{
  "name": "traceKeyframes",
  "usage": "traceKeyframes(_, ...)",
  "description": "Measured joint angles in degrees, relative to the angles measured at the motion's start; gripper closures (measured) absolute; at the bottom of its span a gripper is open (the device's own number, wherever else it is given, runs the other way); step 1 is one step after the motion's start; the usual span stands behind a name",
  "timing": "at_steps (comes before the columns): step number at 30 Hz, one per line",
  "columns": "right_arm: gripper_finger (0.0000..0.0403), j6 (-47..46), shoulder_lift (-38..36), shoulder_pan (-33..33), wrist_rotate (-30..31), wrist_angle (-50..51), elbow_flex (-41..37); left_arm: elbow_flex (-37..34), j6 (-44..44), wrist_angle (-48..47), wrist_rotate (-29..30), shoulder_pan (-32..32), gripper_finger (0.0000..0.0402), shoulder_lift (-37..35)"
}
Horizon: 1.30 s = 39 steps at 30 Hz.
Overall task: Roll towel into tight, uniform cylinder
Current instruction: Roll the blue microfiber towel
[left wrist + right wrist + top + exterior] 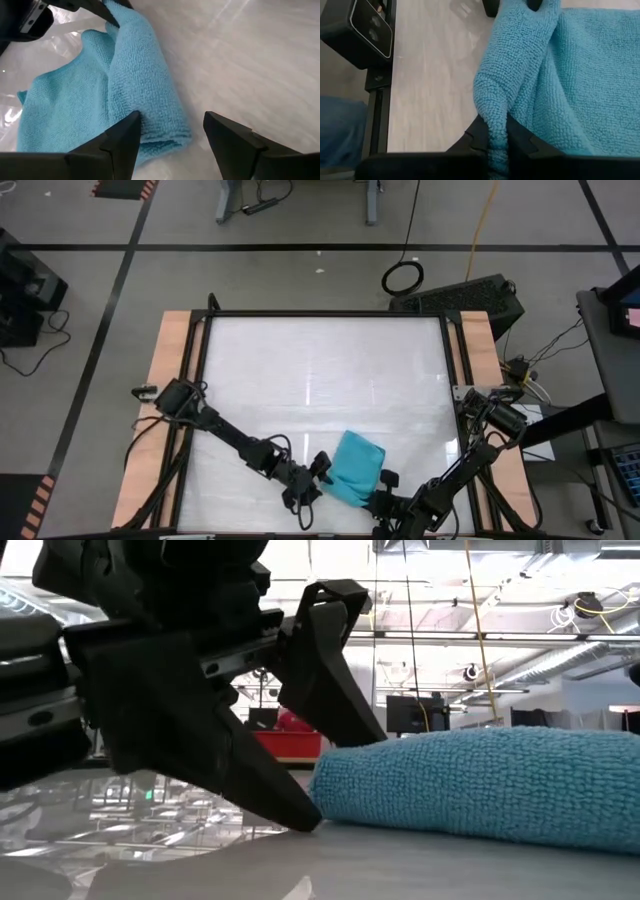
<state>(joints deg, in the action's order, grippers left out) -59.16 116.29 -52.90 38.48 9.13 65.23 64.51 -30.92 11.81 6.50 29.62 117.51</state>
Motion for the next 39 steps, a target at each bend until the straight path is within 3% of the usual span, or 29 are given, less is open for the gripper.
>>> traceKeyframes(6,0.0383,-0.2,0.0,0.0,0.0,-0.4,0.1,0.1,0.6,0.3,0.4,-0.8,0.0214,0.7)
traceKeyframes(16,0.0361,2.0,-0.1,0.0,0.4,-0.9,0.1,0.1,-1.0,-0.8,1.3,-1.6,0.0386,0.9)
traceKeyframes(24,0.0256,5.0,-2.6,0.0,0.5,1.5,0.1,0.3,2.5,-6.7,0.3,-1.9,0.0390,0.7)
traceKeyframes(28,0.0222,5.0,-3.9,0.0,1.0,3.9,0.1,0.3,4.4,-8.8,-0.6,-1.9,0.0390,0.4)
traceKeyframes(33,0.0216,4.6,-5.3,0.0,4.8,5.0,0.1,0.3,6.5,-10.6,-1.7,-1.9,0.0390,-0.2)
traceKeyframes(39,0.0233,2.4,-5.3,0.2,5.3,7.3,0.2,0.0,7.6,-13.6,-3.4,-1.8,0.0390,-2.0)
